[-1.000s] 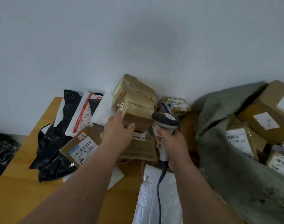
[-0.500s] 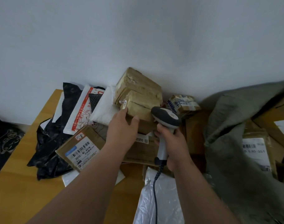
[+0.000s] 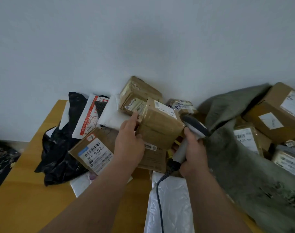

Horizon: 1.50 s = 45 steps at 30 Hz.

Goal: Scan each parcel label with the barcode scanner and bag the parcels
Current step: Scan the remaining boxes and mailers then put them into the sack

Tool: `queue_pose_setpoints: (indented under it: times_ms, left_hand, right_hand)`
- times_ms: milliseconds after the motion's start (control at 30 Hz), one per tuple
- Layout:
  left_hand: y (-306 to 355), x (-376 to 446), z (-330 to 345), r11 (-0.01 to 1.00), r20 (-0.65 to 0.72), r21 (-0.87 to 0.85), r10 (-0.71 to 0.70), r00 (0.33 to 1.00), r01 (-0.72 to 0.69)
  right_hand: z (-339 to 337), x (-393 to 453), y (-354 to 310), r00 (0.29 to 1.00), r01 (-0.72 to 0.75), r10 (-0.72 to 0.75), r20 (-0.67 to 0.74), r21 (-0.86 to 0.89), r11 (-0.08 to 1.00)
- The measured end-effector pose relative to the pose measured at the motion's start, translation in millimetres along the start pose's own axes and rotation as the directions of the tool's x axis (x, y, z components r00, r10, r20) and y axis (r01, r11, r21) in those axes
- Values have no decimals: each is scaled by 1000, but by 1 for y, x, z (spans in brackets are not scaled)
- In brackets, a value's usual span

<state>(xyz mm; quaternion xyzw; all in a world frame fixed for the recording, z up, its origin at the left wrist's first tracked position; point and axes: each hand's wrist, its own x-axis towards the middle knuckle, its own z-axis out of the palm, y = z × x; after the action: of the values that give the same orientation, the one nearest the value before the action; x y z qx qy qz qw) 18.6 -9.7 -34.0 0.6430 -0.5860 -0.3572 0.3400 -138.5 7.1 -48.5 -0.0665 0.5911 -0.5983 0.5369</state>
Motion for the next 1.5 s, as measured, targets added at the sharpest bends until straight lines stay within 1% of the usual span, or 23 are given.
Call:
queue_pose_setpoints:
  times_ms: [67, 133, 200, 267, 333, 433, 500, 633, 733, 867, 900, 1000, 1033, 1100, 1167, 1233, 1300, 1333, 1400, 1500]
  left_hand:
    - [-3, -10, -4, 998, 31, 31, 47, 998, -48]
    - [-4, -19, -9, 996, 15, 43, 72, 997, -73]
    - [-5, -28, -14, 998, 5, 27, 63, 998, -63]
    - [-4, -37, -20, 996, 50, -89, -2, 999, 6]
    - [1, -47, -27, 971, 78, -221, -74, 994, 90]
    - [10, -59, -35, 948, 87, -287, -113, 990, 133]
    - [12, -64, -41, 934, 133, -305, -150, 980, 185]
    - [9, -73, -49, 842, 305, -417, -225, 925, 342]
    - [7, -80, -52, 766, 408, -484, -232, 883, 424]
    - [7, -86, -56, 701, 535, -513, -191, 823, 496]
    - [7, -88, -56, 697, 559, -505, -185, 808, 509]
    - [10, -95, -56, 745, 615, -429, -174, 769, 511]
    - [12, -97, -55, 753, 618, -419, -174, 767, 508]
    - [16, -98, -51, 737, 577, -464, -169, 799, 492]
    - [21, -96, -45, 719, 485, -531, -176, 857, 448]
    - [25, -93, -39, 753, 354, -543, -197, 914, 372]
    - [29, -91, -34, 798, 244, -522, -200, 949, 302]
    - [32, -91, -31, 811, 212, -513, -198, 957, 282]
    - [40, -92, -25, 842, 169, -482, -181, 969, 241]
    - [53, -92, -17, 911, 137, -372, -137, 981, 179]
  right_hand:
    - [-2, -11, 0, 1000, 0, 0, -12, -2, 1000]
    - [-5, -22, 2, 1000, -6, 6, -28, 1, 1000]
    - [-10, -34, 4, 1000, -12, 13, -25, 19, 1000]
    - [-14, -46, 5, 1000, 4, -4, -12, 36, 999]
    - [-18, -57, 6, 999, 40, -40, 6, 30, 999]
    - [-24, -71, 12, 993, 109, -109, 44, 8, 994]
    - [-27, -80, 16, 987, 150, -150, 57, 3, 989]
    - [-32, -96, 20, 974, 219, -217, 72, -26, 975]
    - [-36, -107, 20, 962, 267, -264, 65, -55, 962]
    - [-42, -120, 16, 952, 306, -304, 39, -77, 949]
    - [-45, -123, 14, 949, 315, -313, 37, -86, 945]
    - [-54, -128, 10, 943, 332, -328, 49, -104, 938]
    - [-57, -129, 8, 942, 334, -330, 54, -100, 937]
    - [-63, -130, 5, 942, 336, -332, 58, -98, 937]
    - [-68, -128, 3, 943, 331, -326, 60, -129, 935]
    - [-75, -126, 0, 945, 326, -320, 66, -181, 928]
    - [-84, -125, -3, 945, 328, -320, 72, -240, 914]
    - [-89, -125, -5, 943, 333, -324, 81, -264, 905]
    - [-100, -127, -10, 938, 346, -323, 124, -319, 882]
    - [-115, -131, -21, 923, 380, -313, 224, -402, 833]
